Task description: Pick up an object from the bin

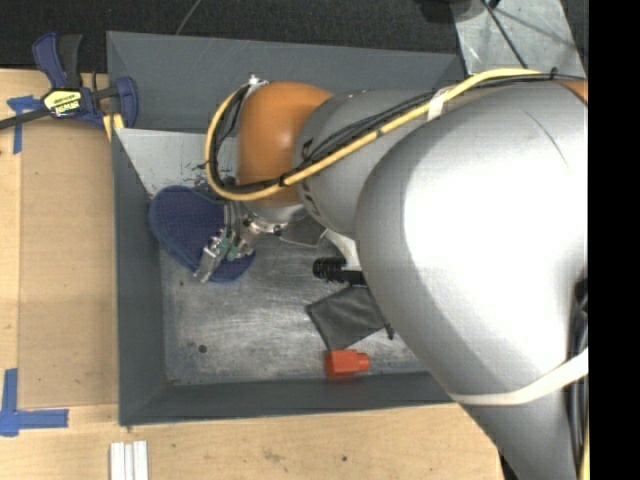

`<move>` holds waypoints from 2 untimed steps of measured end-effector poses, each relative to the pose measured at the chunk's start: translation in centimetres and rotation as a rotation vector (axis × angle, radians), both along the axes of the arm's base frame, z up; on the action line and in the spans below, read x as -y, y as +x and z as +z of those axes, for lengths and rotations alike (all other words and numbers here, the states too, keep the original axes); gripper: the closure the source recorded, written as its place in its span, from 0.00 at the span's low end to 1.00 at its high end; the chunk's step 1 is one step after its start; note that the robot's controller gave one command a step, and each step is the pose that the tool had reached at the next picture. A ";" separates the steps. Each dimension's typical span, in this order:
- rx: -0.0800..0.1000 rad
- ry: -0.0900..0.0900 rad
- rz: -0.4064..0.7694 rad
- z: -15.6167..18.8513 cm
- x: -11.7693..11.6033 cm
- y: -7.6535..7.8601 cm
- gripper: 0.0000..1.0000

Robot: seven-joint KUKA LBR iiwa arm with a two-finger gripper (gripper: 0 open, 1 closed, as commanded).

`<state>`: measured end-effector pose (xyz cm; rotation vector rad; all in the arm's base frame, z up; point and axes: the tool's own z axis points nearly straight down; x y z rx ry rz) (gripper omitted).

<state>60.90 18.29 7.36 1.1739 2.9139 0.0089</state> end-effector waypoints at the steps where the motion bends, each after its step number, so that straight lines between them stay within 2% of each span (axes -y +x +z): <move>1: -0.001 -0.008 -0.324 -0.1 -4.8 1.8 0.00; 2: 0.008 -0.004 -0.320 0.3 -4.9 2.0 1.00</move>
Offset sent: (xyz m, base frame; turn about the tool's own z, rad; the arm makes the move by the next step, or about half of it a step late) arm 0.0160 0.0498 -0.0036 0.3251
